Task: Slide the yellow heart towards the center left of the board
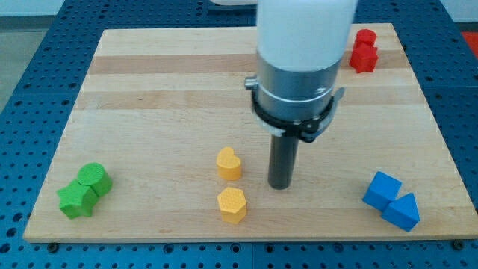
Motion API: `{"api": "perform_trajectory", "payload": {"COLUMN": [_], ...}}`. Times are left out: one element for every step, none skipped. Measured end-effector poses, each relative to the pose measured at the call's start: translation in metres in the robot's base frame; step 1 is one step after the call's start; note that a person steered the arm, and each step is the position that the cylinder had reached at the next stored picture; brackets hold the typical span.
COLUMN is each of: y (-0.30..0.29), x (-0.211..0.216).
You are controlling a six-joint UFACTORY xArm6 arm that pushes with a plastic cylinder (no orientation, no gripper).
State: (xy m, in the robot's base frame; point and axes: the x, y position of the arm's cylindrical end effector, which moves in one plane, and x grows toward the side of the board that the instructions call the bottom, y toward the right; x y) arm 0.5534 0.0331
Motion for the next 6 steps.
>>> {"api": "perform_trajectory", "payload": {"y": [-0.004, -0.005, -0.009, -0.024, -0.041, -0.062], "x": [0.002, 0.002, 0.002, 0.001, -0.011, -0.021]}}
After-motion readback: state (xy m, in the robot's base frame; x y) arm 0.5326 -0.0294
